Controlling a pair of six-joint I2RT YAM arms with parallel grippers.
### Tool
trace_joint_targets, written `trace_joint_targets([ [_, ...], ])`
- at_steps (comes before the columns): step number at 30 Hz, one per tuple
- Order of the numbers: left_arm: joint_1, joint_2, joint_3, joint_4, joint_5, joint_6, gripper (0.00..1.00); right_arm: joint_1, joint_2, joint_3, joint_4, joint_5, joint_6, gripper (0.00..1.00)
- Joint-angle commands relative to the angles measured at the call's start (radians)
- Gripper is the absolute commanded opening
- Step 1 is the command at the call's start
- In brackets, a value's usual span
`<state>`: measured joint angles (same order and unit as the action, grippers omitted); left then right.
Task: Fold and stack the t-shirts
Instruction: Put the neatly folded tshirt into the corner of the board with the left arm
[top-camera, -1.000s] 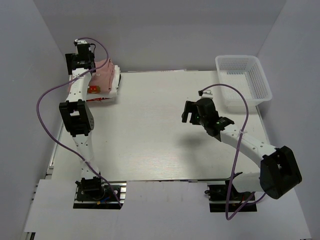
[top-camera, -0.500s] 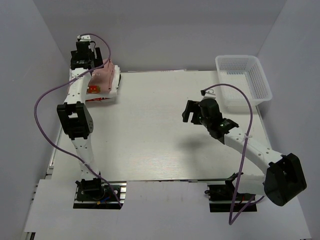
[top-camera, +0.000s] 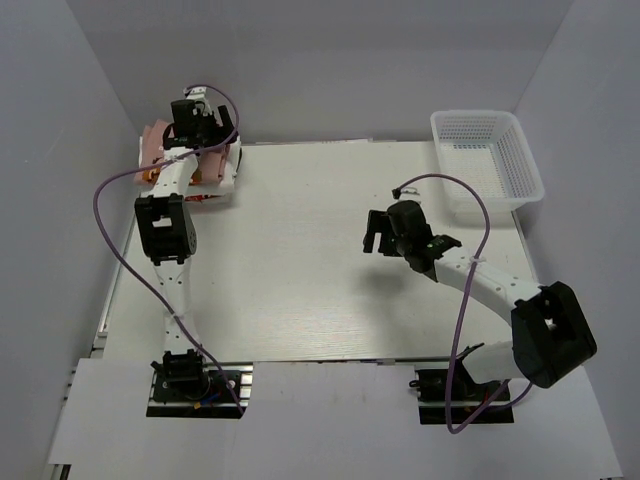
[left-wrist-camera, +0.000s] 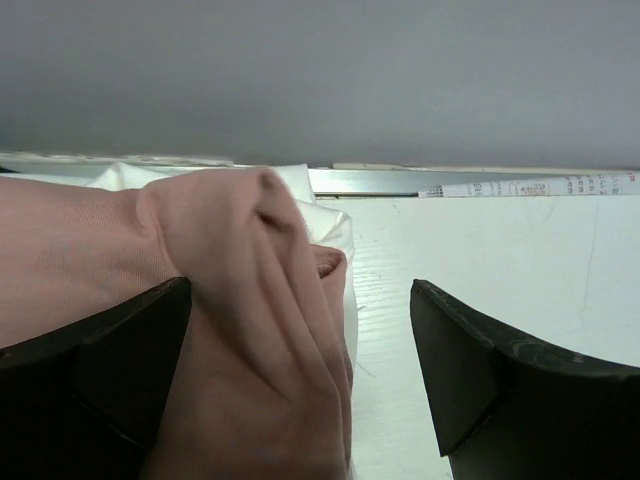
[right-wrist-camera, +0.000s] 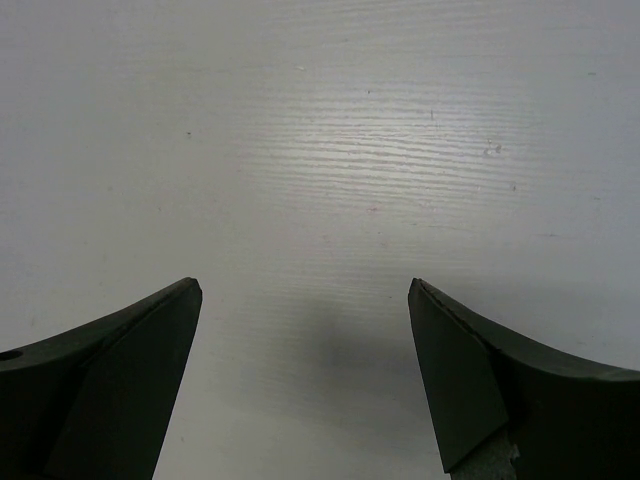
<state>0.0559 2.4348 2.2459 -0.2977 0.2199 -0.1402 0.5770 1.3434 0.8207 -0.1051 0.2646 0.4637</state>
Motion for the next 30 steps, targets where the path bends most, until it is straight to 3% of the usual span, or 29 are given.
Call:
trace_joint_targets([
  [1, -0.007, 0.071, 0.106, 0.071, 0.108, -0.057, 1.0, -0.003, 0.037, 0.026, 0.028, -0.028, 0.01, 0.9],
  [4, -0.007, 0.081, 0.146, 0.058, 0.117, -0.071, 1.0, -0.005, 0.048, 0.037, 0.036, -0.044, 0.012, 0.9],
  [9, -0.007, -0.089, 0.112, 0.088, 0.137, -0.11, 1.0, -0.002, 0.027, 0.043, 0.051, -0.088, 0.012, 0.9],
  [14, -0.042, -0.305, 0.087, -0.137, 0.162, -0.142, 1.0, 0.0, -0.126, 0.003, 0.027, -0.085, 0.021, 0.9],
  [16, -0.065, -0.418, -0.046, -0.245, 0.115, -0.142, 1.0, -0.002, -0.195, -0.053, 0.015, -0.077, 0.042, 0.9],
  [17, -0.102, -0.585, -0.145, -0.247, 0.098, -0.153, 1.0, -0.002, -0.243, -0.066, -0.01, -0.07, 0.053, 0.9],
  [18, -0.122, -0.688, -0.425, -0.194, 0.098, -0.168, 1.0, -0.002, -0.268, -0.122, -0.021, -0.056, 0.078, 0.9],
  [19, -0.143, -0.8, -0.592, -0.107, 0.098, -0.188, 1.0, -0.002, -0.321, -0.123, -0.037, -0.056, 0.098, 0.9],
  [20, -0.181, -1.008, -0.882, 0.046, 0.107, -0.241, 1.0, 0.0, -0.378, -0.182, -0.051, -0.054, 0.108, 0.9],
  [23, -0.226, -1.25, -1.24, 0.126, 0.13, -0.326, 1.0, 0.0, -0.498, -0.283, -0.088, -0.048, 0.133, 0.9],
  [26, -0.257, -1.457, -1.412, 0.056, 0.107, -0.397, 1.0, 0.001, -0.645, -0.365, -0.11, -0.041, 0.156, 0.9],
  [30, -0.266, -1.559, -1.421, -0.105, 0.003, -0.388, 1.0, 0.0, -0.817, -0.445, -0.104, -0.045, 0.162, 0.9],
])
